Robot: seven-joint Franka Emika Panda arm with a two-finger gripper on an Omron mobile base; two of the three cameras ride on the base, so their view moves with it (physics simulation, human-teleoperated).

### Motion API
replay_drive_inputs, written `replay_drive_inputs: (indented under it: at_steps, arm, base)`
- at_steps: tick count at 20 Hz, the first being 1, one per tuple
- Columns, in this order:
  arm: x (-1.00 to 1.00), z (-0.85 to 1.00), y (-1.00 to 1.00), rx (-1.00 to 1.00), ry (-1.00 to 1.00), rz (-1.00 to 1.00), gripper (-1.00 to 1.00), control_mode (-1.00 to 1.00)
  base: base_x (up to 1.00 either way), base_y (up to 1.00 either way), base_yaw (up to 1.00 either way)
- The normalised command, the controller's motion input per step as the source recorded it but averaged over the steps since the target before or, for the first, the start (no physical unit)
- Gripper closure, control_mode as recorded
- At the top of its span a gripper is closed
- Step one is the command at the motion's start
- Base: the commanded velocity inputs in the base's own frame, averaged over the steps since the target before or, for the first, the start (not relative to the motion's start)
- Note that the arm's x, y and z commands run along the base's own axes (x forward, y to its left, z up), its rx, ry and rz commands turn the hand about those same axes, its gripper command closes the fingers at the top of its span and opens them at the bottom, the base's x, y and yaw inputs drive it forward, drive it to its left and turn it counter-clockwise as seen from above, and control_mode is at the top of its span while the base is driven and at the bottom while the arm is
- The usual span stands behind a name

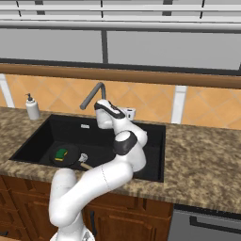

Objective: Pick the pan and sponge and place them into the sink. Then turn on the water.

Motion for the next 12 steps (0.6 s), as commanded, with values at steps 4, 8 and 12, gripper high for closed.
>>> replay_drive_inputs:
  at_steps: [4,8,12]
  arm:
    - [0.0,0.0,-0.34,0.0,0.0,0.0,-1.0,-1.0]
    - [0.0,0.0,-0.38,0.0,0.0,0.0,-1.0,-1.0]
    - [0.0,0.0,-0.06,0.0,0.0,0.0,-1.0,-1.0]
  base:
    - [0.0,0.0,0.0]
    - [0.0,0.0,0.0]
    - [0.0,0.0,0.0]
